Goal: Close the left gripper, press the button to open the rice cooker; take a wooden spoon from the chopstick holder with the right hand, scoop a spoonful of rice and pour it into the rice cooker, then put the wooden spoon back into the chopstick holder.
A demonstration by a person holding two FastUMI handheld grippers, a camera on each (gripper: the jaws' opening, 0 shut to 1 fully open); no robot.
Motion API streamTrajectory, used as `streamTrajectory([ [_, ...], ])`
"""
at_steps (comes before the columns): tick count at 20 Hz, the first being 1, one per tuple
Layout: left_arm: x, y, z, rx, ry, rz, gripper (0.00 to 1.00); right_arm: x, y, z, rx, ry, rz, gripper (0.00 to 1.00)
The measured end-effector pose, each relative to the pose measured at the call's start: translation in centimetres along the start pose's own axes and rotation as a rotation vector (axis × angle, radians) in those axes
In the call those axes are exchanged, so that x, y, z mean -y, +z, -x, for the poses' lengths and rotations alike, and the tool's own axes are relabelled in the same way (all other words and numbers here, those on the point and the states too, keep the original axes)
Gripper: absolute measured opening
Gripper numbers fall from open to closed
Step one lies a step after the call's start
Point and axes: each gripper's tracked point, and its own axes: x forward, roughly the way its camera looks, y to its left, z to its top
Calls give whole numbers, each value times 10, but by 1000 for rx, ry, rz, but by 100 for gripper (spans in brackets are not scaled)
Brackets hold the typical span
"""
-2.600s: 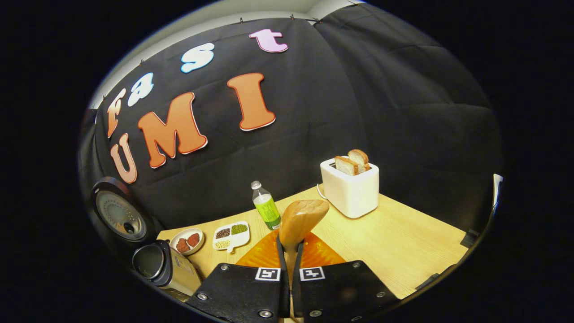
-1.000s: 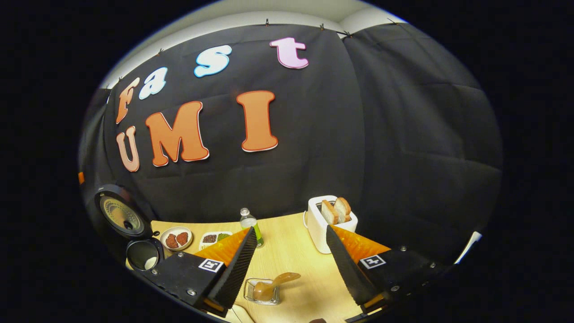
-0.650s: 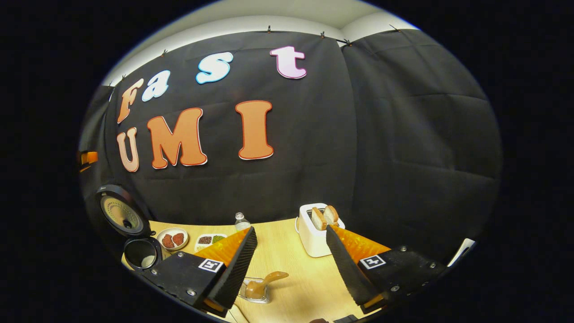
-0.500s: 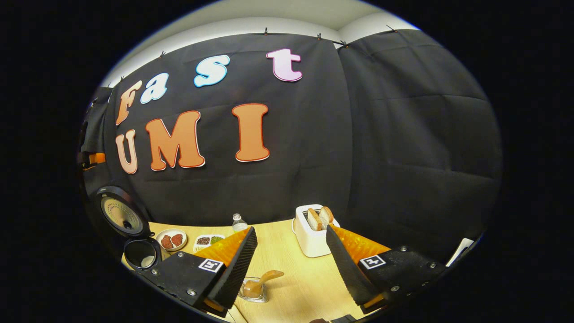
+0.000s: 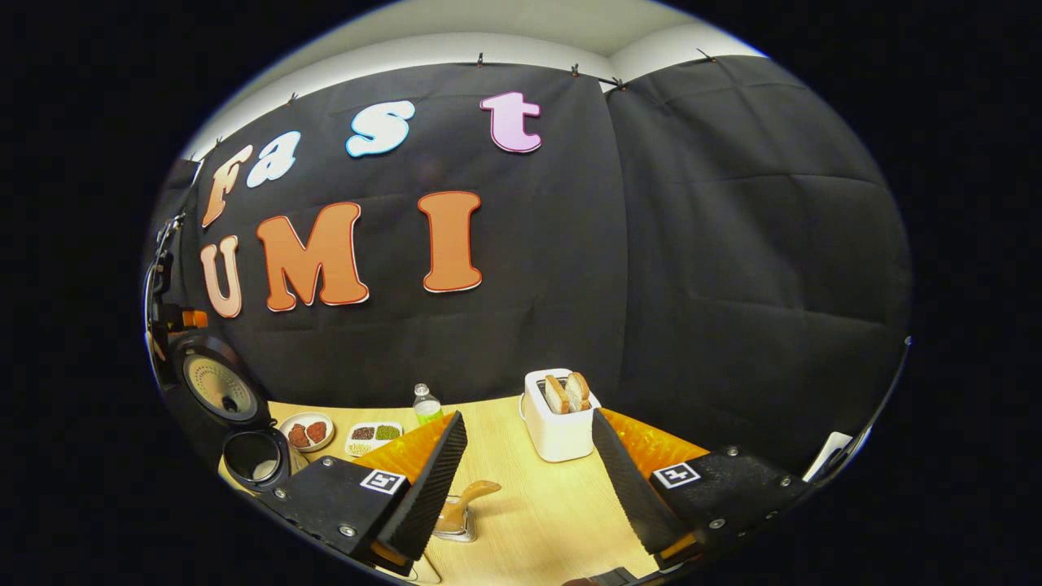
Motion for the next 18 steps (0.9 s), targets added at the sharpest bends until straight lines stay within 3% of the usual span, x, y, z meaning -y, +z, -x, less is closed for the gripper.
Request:
streamTrajectory([
  [8, -3, -27, 56, 4, -51, 22, 99, -9, 0, 23, -3, 38, 21, 95],
  [14, 10, -88, 106, -23, -89, 32, 100, -21, -5, 30, -4, 80, 30, 95],
  [18, 12, -135, 115, -55, -89, 36, 99, -31, -11, 31, -15, 115, 44, 95],
])
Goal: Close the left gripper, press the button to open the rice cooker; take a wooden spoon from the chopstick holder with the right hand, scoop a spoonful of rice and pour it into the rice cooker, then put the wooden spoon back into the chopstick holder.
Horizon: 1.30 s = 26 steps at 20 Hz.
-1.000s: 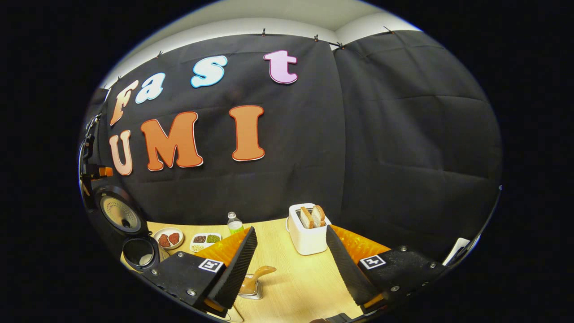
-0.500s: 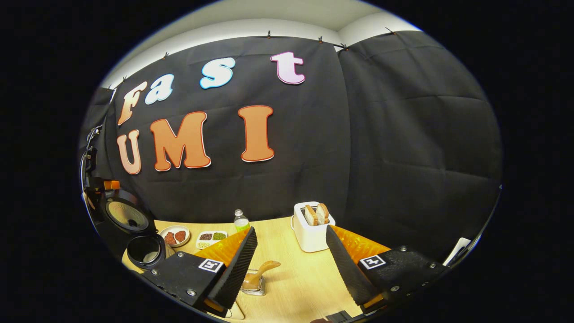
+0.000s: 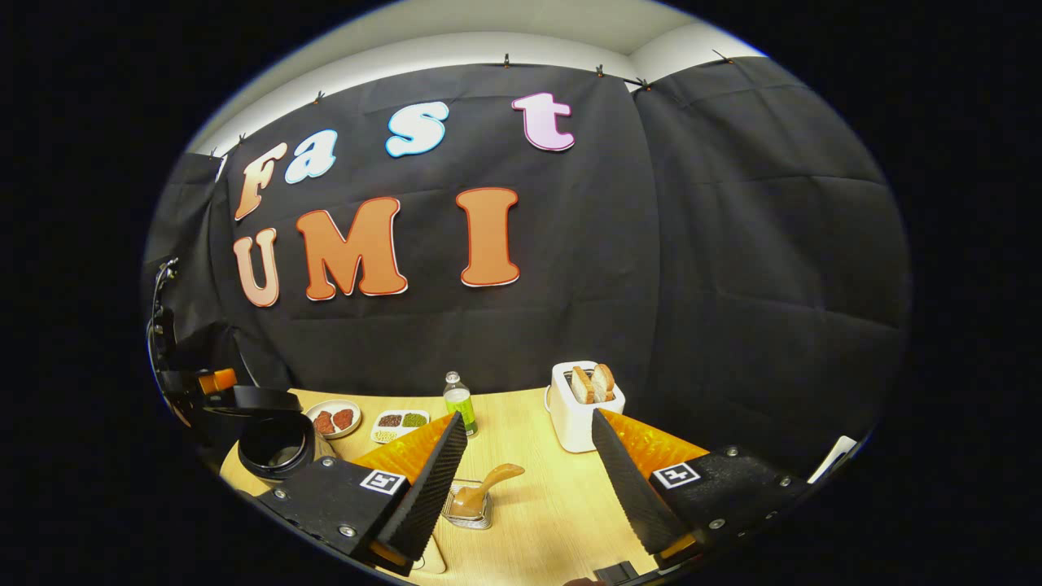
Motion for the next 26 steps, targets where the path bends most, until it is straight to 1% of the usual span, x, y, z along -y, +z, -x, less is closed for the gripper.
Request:
streamTrajectory([
  [2, -1, -26, 3, -22, 8, 3, 100, -4, -3, -1, -5, 13, 13, 95],
  [4, -4, -49, 0, -31, 26, -15, 100, -7, -7, -1, -11, 22, 25, 95],
  [5, -3, -55, 1, -10, 28, -27, 98, -7, -9, -2, -17, 24, 28, 95],
  [6, -2, -59, 1, 12, 33, -35, 100, -5, -12, -3, -24, 24, 27, 95],
  [9, -3, -70, 0, 51, 48, -46, 99, 0, -19, -6, -37, 13, 18, 95],
  [13, -2, -101, -2, 9, 57, -71, 99, 5, -29, -7, -59, 3, 2, 95],
  [14, -2, -108, -1, -4, 59, -80, 100, 7, -32, -7, -61, 1, 0, 95],
  [15, -1, -115, -2, -16, 62, -90, 99, 8, -33, -7, -65, -2, -2, 95],
  [16, -2, -108, 2, 27, 61, -102, 99, 10, -35, -7, -69, -5, -4, 95],
  [20, -4, -115, 0, 55, 48, -95, 100, 17, -46, -8, -87, -20, -19, 95],
  [22, -4, -115, 1, 93, 47, -91, 100, 20, -49, -7, -92, -27, -20, 95],
  [23, -3, -115, 2, 93, 49, -96, 100, 22, -52, -7, -95, -31, -16, 95],
  [24, -5, -123, 1, 64, 57, -81, 100, 24, -53, -7, -96, -36, -12, 95],
  [25, -5, -122, 4, 73, 61, -73, 100, 26, -55, -6, -98, -41, -11, 95],
  [26, -4, -127, 2, 62, 65, -86, 100, 26, -57, -5, -97, -40, -15, 95],
])
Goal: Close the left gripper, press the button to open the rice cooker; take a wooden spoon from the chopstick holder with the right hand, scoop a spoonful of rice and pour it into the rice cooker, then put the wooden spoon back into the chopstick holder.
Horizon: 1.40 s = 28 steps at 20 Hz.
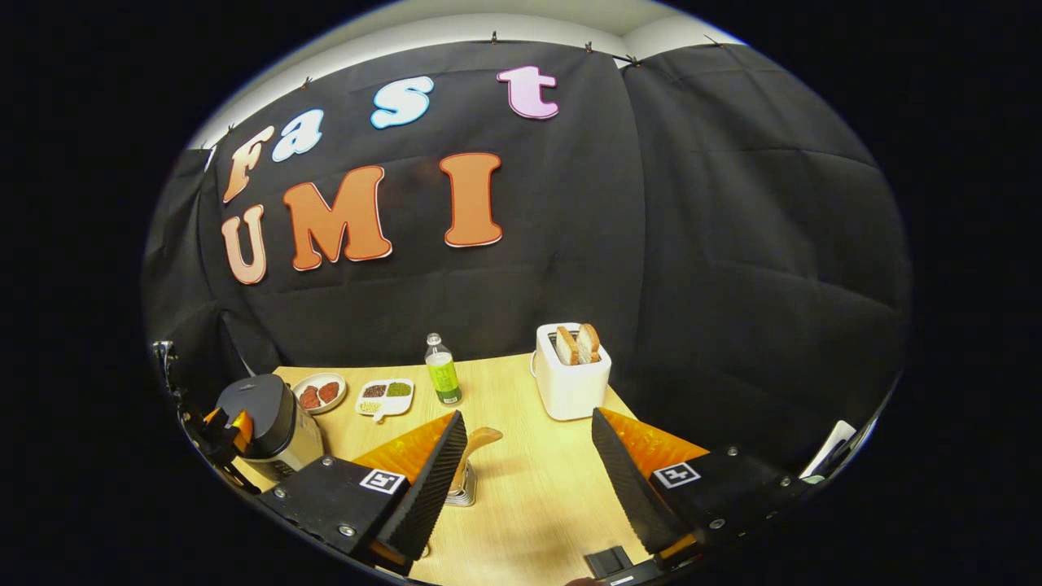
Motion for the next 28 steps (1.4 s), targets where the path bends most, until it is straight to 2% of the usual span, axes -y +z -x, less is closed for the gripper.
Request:
streamTrajectory([
  [4, -2, 11, -2, 29, -7, -22, 99, 3, -6, 1, -2, -2, -14, 95],
  [9, -7, 26, -3, -98, -23, -7, 98, 7, 0, 2, 21, -3, -22, 95],
  [11, -8, 59, 5, -74, -48, 26, 97, 7, 6, 2, 40, 1, -12, 95],
  [14, -22, 129, 26, 2, -47, 16, 100, 3, 20, 0, 67, 14, 6, 95],
  [19, -36, 233, 84, 153, -62, 50, 97, -16, 47, -2, 121, 58, 25, 95],
  [20, -39, 243, 92, 166, -63, 55, 100, -20, 53, -2, 133, 66, 31, 95],
  [24, -53, 263, 107, 200, -39, 35, 98, -45, 77, -1, 193, 109, 40, 95],
  [28, -67, 265, 105, 204, -8, -23, 97, -64, 84, 0, 228, 112, 71, 95],
])
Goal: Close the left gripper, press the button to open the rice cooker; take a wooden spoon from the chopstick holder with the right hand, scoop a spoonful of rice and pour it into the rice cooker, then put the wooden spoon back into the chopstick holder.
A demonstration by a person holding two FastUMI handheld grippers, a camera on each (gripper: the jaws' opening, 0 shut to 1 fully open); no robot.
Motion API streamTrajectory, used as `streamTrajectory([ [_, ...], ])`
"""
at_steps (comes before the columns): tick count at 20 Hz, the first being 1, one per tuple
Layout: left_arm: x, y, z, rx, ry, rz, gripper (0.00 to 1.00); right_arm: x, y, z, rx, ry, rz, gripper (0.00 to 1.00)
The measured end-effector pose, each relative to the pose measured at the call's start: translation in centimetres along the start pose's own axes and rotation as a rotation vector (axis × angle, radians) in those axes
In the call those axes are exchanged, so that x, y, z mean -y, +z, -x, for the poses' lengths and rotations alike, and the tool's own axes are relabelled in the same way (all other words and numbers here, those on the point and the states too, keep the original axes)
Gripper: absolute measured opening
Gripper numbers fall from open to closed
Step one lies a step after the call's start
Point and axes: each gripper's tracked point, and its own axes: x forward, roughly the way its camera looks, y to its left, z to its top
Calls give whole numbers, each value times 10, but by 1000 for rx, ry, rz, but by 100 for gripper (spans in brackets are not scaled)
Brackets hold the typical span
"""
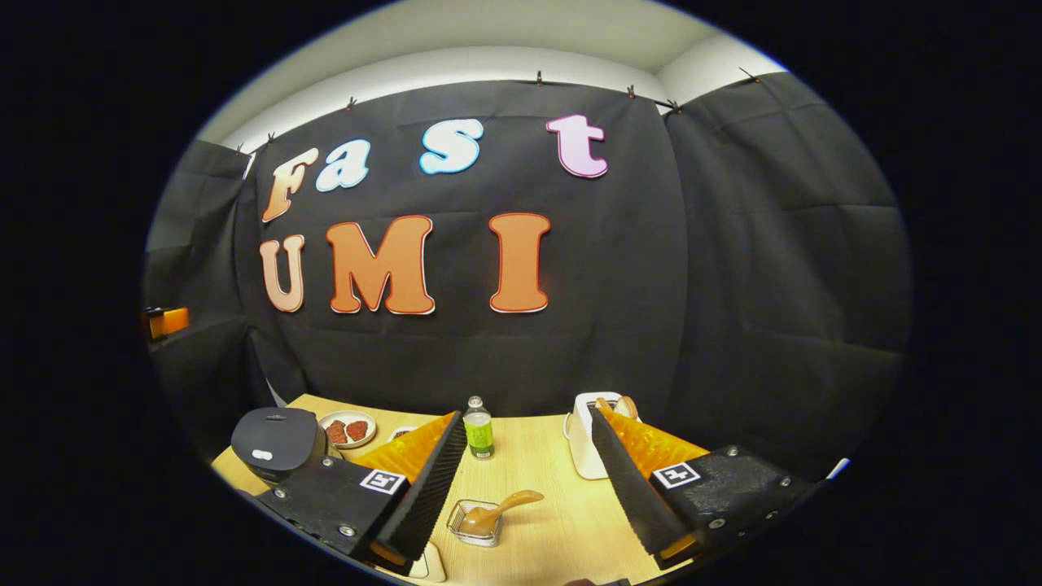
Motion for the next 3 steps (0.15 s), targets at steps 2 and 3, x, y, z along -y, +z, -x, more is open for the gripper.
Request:
streamTrajectory([
  [2, -6, 2, -6, 1, -7, -26, 97, -6, 7, 1, 30, -17, 10, 95],
  [3, -14, 2, -9, 1, -2, -30, 97, -10, 9, 3, 30, -21, 9, 95],
])
